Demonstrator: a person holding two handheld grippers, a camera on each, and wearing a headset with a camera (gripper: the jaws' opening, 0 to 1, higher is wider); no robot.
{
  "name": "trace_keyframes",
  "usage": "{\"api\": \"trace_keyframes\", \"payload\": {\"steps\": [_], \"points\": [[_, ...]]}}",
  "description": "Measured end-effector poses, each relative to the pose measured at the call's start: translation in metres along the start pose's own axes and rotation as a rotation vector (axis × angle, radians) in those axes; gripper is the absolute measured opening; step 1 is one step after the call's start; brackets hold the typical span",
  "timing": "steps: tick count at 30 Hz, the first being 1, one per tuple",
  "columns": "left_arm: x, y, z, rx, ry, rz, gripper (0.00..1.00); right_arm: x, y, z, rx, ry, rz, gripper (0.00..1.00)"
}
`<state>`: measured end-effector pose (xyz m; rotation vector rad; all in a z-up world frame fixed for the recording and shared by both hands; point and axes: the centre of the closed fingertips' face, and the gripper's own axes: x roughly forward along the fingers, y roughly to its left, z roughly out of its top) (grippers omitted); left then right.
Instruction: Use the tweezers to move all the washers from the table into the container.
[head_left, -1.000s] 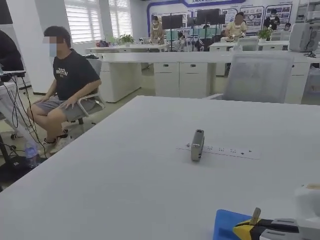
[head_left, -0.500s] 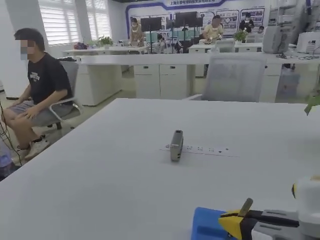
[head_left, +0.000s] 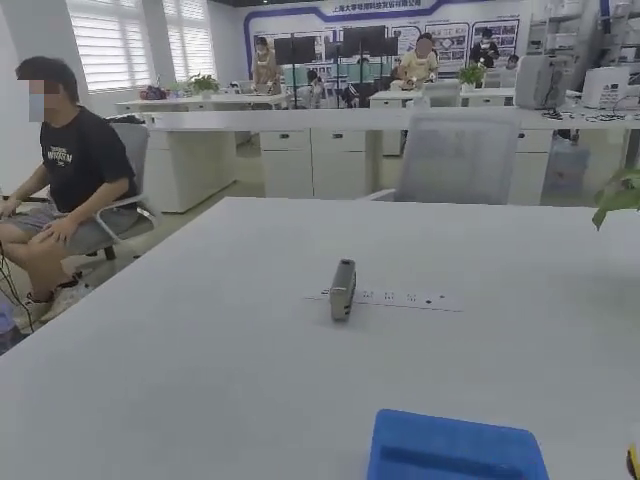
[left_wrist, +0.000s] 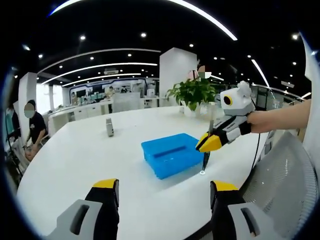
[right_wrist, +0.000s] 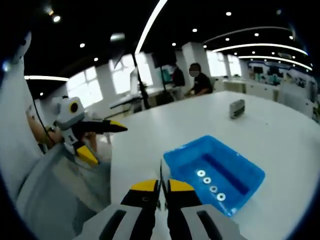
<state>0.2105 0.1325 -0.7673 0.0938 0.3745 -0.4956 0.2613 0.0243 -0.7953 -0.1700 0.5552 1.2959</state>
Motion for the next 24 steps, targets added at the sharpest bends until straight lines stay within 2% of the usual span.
{"api": "trace_keyframes", "payload": {"steps": [2,5,11,20,24], "points": [[0.0,0.0,0.0,0.0,0.003,0.002,0.75,0.003,-0.002,-0.003,0.01,0.004,-0.009,0.03],[0.0,0.0,-0.002,0.002,0.01,0.002,0.75,0.003,-0.011,-0.002,0.069,-0.03,-0.036,0.03],[0.001,0.0,-0.002,0.001,0.013,-0.002,0.74,0.001,-0.018,-0.01,0.079,-0.015,-0.055,0.03],[0.001,-0.002,-0.004,0.003,0.024,-0.012,0.73,0.003,-0.016,-0.013,0.097,-0.031,-0.057,0.04],[0.001,-0.002,-0.004,0.006,0.026,-0.014,0.71,0.004,-0.008,-0.014,0.058,-0.017,-0.039,0.04]]}}
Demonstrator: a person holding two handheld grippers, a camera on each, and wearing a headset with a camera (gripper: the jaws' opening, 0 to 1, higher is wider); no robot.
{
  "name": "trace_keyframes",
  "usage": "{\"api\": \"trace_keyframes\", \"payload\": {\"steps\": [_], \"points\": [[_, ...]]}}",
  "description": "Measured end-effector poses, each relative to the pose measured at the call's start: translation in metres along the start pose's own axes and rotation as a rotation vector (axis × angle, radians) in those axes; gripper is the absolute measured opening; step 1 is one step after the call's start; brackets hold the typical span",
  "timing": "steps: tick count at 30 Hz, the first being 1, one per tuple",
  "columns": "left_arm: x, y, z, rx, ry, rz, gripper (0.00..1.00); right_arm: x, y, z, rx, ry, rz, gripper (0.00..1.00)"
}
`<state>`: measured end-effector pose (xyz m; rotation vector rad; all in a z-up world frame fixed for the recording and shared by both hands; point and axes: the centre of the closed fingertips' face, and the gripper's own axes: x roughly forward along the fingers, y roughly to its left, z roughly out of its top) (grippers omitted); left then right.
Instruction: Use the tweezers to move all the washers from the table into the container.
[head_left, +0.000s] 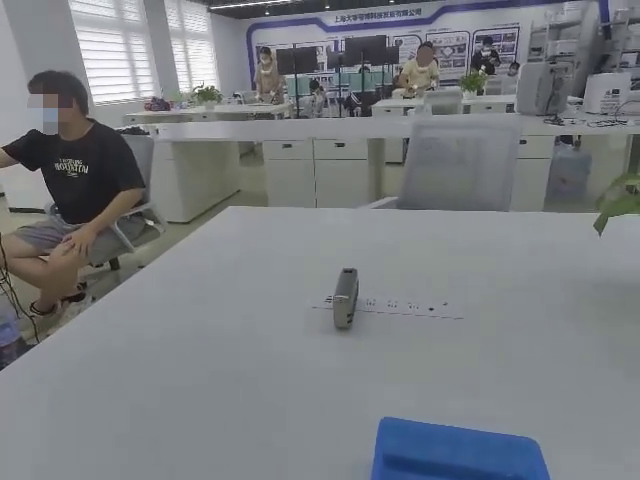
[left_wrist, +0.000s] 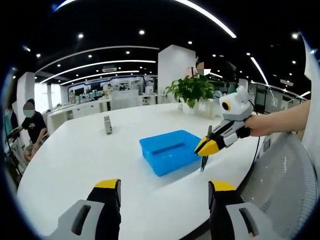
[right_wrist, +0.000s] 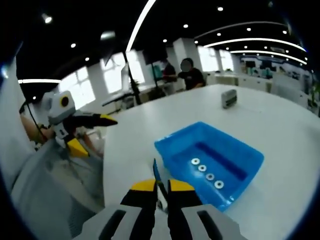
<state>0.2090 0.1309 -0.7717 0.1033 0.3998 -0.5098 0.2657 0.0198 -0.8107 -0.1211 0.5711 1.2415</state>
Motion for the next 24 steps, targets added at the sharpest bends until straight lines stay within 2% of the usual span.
{"api": "trace_keyframes", "payload": {"steps": [6,10,15,18,22,24], "points": [[0.0,0.0,0.0,0.0,-0.003,0.0,0.7,0.002,0.012,-0.004,-0.131,0.031,0.013,0.04],[-0.001,0.0,0.0,0.002,-0.004,0.0,0.7,0.002,0.011,-0.004,-0.187,0.047,-0.005,0.03],[-0.001,0.0,0.0,0.001,-0.004,0.001,0.7,0.003,0.005,0.0,-0.117,0.045,-0.046,0.03],[-0.001,0.0,0.001,0.001,-0.006,0.003,0.7,0.004,0.009,0.011,-0.077,-0.004,-0.022,0.03],[-0.002,0.0,0.001,0.001,-0.009,0.004,0.7,0.004,0.012,0.02,-0.111,0.003,-0.011,0.03],[-0.002,0.001,0.001,-0.002,-0.01,0.007,0.7,0.004,0.013,0.029,-0.102,-0.017,0.006,0.03]]}}
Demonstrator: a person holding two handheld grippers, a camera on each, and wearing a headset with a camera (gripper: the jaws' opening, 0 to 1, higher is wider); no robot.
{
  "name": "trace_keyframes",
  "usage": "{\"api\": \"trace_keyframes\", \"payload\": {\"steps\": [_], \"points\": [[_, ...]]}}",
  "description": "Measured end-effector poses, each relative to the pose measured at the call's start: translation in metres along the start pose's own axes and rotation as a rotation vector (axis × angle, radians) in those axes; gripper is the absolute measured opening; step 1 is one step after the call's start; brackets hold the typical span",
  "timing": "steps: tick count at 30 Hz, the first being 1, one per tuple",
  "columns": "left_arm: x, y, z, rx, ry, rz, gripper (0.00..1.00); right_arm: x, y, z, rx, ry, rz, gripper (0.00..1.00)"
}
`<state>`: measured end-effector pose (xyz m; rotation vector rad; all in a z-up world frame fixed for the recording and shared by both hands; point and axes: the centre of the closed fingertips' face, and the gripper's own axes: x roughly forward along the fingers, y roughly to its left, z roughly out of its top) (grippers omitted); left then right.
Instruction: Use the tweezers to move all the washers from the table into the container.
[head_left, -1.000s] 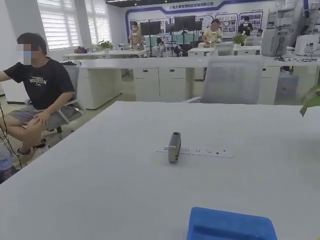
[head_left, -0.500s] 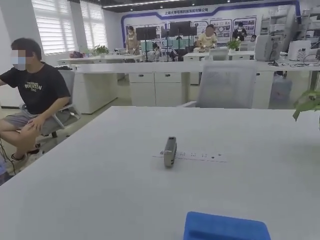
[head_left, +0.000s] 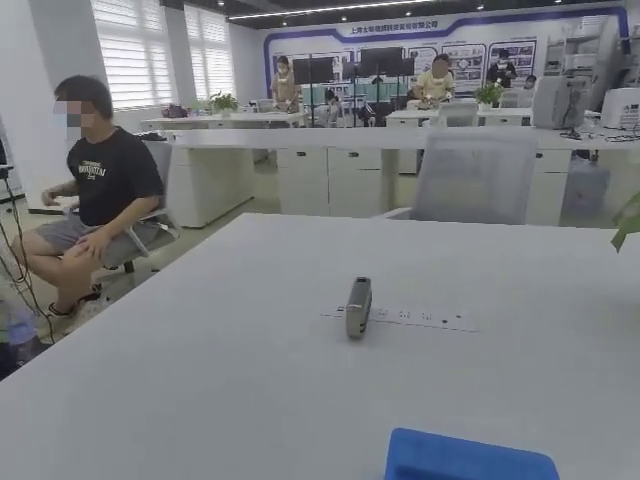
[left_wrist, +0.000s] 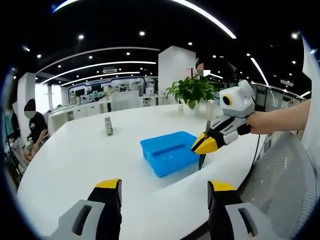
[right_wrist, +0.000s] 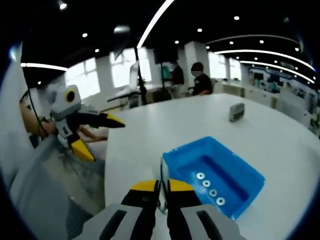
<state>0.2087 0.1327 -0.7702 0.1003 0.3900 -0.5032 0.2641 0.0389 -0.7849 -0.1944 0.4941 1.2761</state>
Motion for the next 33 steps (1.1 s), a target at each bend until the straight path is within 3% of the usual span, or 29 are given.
{"api": "trace_keyframes", "payload": {"steps": [5,14,19,22,33], "points": [[0.001,-0.005,0.0,0.005,-0.001,-0.031,0.68,0.004,0.0,0.027,0.045,-0.074,0.052,0.03],[0.0,0.001,0.003,-0.003,-0.019,-0.003,0.66,0.021,-0.031,0.066,0.164,-0.187,0.034,0.03],[0.0,0.001,0.001,-0.002,-0.013,-0.003,0.66,0.034,-0.054,0.066,0.237,-0.202,0.0,0.03],[0.001,0.0,0.0,-0.005,-0.006,-0.005,0.66,0.044,-0.064,0.061,0.244,-0.178,-0.018,0.03],[0.001,0.0,-0.002,-0.005,0.005,-0.008,0.63,0.061,-0.077,0.044,0.242,-0.119,-0.042,0.03]]}}
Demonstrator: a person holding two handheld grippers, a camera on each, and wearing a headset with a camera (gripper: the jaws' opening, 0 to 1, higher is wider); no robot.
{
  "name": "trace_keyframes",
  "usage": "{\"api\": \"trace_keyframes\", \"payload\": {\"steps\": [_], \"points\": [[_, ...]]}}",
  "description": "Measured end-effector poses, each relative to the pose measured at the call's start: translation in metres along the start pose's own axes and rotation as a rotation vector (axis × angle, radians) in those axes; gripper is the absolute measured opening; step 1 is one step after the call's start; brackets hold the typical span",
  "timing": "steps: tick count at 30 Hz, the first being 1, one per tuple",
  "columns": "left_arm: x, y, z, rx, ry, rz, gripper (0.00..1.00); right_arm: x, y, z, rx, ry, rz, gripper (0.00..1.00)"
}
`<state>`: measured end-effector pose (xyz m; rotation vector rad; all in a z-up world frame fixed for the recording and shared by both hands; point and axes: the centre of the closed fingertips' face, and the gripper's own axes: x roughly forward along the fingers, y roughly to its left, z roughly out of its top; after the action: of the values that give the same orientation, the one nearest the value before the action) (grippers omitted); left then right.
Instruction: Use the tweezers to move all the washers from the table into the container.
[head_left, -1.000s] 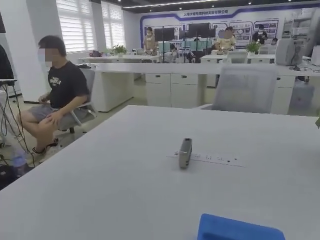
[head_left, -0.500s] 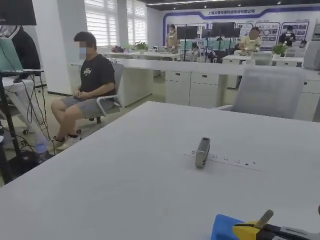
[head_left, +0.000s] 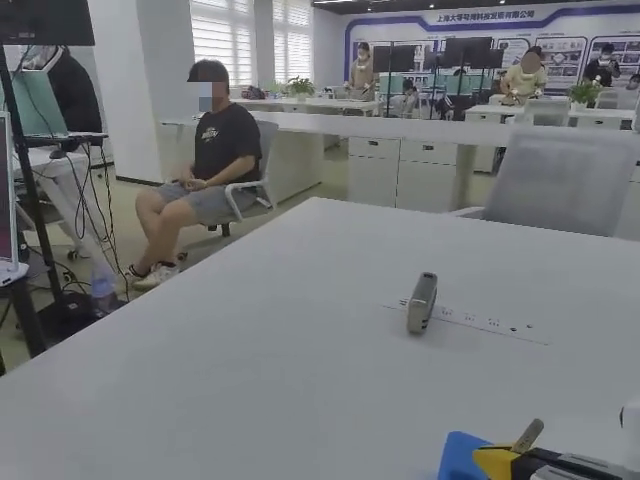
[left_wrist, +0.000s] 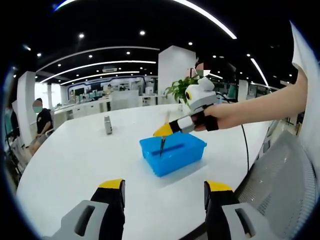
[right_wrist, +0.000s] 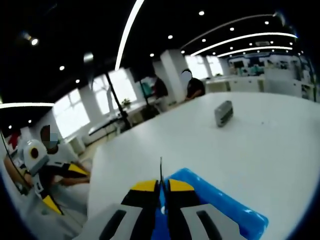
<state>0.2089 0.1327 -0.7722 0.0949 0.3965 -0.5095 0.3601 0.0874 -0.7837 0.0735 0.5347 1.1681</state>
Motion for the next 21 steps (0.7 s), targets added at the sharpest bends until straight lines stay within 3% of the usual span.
{"api": "trace_keyframes", "payload": {"steps": [21], "points": [[-0.001,0.001,-0.001,-0.003,0.003,0.006,0.62,0.018,-0.008,-0.015,-0.082,0.086,-0.012,0.03]]}}
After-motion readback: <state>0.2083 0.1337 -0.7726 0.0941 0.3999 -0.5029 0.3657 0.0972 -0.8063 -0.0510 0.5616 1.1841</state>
